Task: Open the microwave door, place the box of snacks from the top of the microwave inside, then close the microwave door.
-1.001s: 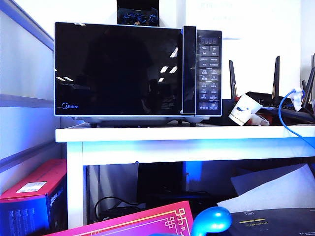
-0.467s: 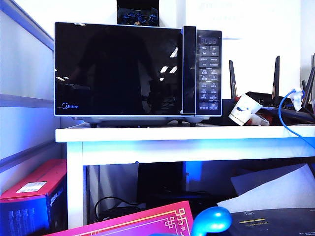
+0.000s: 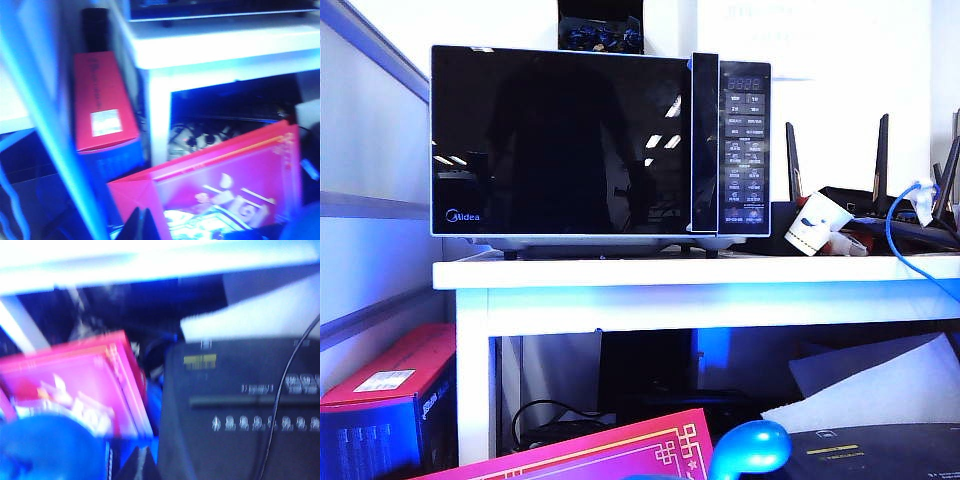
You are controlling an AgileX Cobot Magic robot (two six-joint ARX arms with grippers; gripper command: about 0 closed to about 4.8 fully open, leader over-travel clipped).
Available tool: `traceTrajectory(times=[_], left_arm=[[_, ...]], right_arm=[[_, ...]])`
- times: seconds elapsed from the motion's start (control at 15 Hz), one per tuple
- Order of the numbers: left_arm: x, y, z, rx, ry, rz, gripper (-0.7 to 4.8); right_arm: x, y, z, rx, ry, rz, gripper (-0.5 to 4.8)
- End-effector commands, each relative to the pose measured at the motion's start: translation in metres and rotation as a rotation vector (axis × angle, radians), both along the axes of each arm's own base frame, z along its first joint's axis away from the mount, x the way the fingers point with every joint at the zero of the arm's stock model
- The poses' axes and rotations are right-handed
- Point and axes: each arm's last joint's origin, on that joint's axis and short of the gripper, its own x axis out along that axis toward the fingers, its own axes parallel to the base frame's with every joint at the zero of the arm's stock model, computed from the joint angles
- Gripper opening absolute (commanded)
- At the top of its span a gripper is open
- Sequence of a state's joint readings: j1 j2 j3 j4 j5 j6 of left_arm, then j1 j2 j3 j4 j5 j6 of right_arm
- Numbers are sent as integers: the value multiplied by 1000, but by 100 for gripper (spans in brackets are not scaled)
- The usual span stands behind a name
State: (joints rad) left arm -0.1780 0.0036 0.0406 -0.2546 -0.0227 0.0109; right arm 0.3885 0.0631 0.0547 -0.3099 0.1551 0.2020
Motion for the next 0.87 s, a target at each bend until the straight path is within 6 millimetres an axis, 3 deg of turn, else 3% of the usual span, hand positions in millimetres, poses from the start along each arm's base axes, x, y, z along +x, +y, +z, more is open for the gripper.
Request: traceTrajectory(times=[0.07,0.87], left_arm=[[0,2,-1,8,3,24,-1],[0,2,-1,8,3,24,-1]], right_arm=[[0,-5,3,32,-72,-52,-3],[4,-8,2,53,-139,-93,-3]])
